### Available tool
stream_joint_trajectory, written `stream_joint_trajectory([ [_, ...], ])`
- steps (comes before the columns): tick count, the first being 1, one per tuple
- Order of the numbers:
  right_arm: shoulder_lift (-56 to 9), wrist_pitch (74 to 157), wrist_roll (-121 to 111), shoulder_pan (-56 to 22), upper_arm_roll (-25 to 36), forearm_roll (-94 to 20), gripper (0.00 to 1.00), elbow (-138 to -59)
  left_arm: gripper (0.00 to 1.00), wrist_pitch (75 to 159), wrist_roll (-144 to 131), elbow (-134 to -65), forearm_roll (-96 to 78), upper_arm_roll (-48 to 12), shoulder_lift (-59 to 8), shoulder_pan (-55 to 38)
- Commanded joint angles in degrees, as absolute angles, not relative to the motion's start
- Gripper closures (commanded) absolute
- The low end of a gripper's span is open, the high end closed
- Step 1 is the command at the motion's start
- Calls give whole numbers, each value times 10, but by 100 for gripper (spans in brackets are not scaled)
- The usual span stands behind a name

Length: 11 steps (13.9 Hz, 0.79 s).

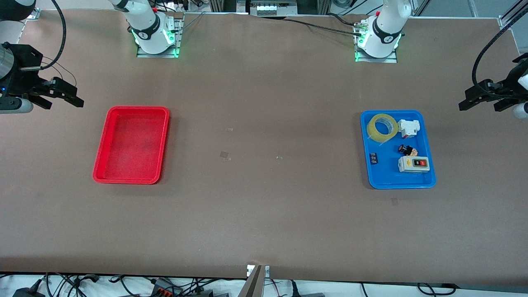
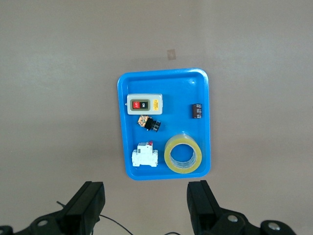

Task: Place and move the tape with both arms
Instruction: 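Reach the left gripper toward the yellow tape roll on the blue tray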

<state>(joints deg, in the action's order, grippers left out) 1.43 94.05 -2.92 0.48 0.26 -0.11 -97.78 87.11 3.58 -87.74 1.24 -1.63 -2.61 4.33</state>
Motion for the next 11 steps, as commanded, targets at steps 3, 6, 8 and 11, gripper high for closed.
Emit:
stream_joint_trajectory([
  [3,29,931,-33,1,4,2,0,-976,0,860,31,-884,15,-22,-18,46],
  [6,27,932,-33,1,4,2,0,-976,0,862,38,-912,13,-24,-17,47],
  [8,27,931,-33,1,4,2,0,-976,0,889,38,-954,13,-25,-18,47],
  [11,27,931,-38,-1,3,3,0,-976,0,990,39,-1061,13,-24,-11,51],
])
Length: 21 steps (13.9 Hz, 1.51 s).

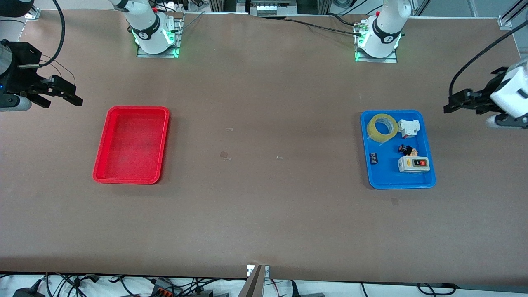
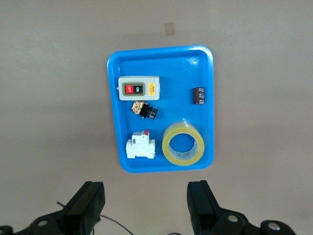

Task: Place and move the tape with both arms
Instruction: 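Reach the left gripper toward the yellow tape roll on the blue tray, then lower the left gripper and grasp the yellow tape roll's rim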

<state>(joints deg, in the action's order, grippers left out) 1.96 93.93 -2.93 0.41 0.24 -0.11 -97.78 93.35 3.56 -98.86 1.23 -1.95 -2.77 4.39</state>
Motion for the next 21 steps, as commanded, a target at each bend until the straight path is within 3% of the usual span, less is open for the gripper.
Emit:
stream_joint_trajectory([
  [1,27,930,-40,1,3,3,0,-976,0,1022,39,-1094,13,-24,-11,51],
  [7,26,931,-36,1,3,2,0,-976,0,1270,38,-1311,11,-25,-28,51],
  [15,27,929,-38,1,3,2,0,-976,0,1301,38,-1321,-55,-30,-151,47],
  [16,26,929,-38,1,3,2,0,-976,11,1301,38,-1320,-56,-30,-156,47],
  [17,26,928,-36,1,3,2,0,-976,50,1297,38,-1320,-60,-31,-157,47],
  [18,26,926,-35,1,3,2,0,-976,78,1295,40,-1320,-62,-31,-157,48],
  [19,26,926,-35,1,3,2,0,-976,96,1291,40,-1318,-62,-31,-155,50],
  [21,26,926,-35,1,3,2,0,-976,100,1247,47,-1292,-62,-32,-149,51],
])
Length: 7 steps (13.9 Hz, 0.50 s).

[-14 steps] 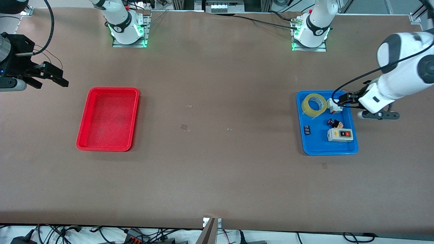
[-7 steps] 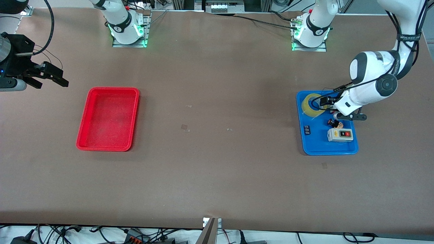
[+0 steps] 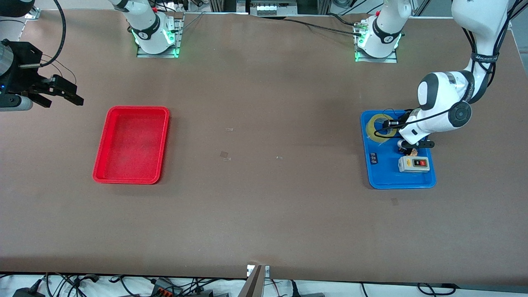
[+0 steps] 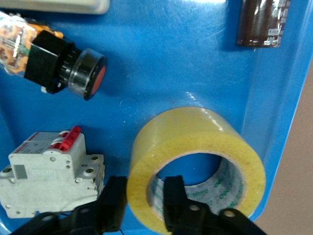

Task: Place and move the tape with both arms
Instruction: 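Lower the left gripper and grasp the yellow tape roll's rim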

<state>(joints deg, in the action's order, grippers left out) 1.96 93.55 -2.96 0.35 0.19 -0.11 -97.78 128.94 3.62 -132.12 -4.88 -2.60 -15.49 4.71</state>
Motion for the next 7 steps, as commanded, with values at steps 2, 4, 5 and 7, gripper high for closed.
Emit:
stream_joint_trajectory([
  [2,27,926,-34,1,3,2,0,-976,100,1104,47,-1191,-62,-31,-156,52],
  [4,26,926,-34,1,3,2,0,-976,100,986,37,-1082,-63,-31,-184,47],
  [5,26,926,-35,1,3,1,0,-976,100,966,23,-1060,-66,-32,-192,40],
  [7,26,926,-40,1,3,1,0,-975,100,964,-45,-1054,-104,-36,-194,-2],
])
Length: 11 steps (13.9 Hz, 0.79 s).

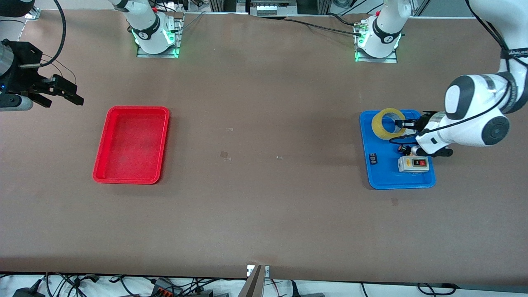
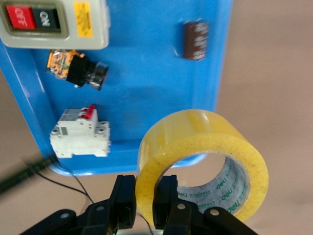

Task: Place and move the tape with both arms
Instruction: 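Lift the tape roll and carry it toward the table's middle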

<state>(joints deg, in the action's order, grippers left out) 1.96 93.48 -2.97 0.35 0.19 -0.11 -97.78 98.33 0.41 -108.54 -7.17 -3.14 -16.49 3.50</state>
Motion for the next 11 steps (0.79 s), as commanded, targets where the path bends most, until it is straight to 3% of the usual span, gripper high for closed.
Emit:
stream_joint_trajectory([
  [1,27,926,-39,1,3,1,0,-975,100,966,-77,-1051,-123,-36,-201,-30],
  [5,26,927,-37,1,3,2,0,-976,100,998,-219,-968,-232,-36,-278,-155],
  [8,20,920,-39,4,4,2,0,-977,100,1109,-390,-875,-277,-36,-379,-261],
  [11,21,916,-40,3,4,2,0,-976,98,1248,-527,-861,-273,-36,-424,-356],
])
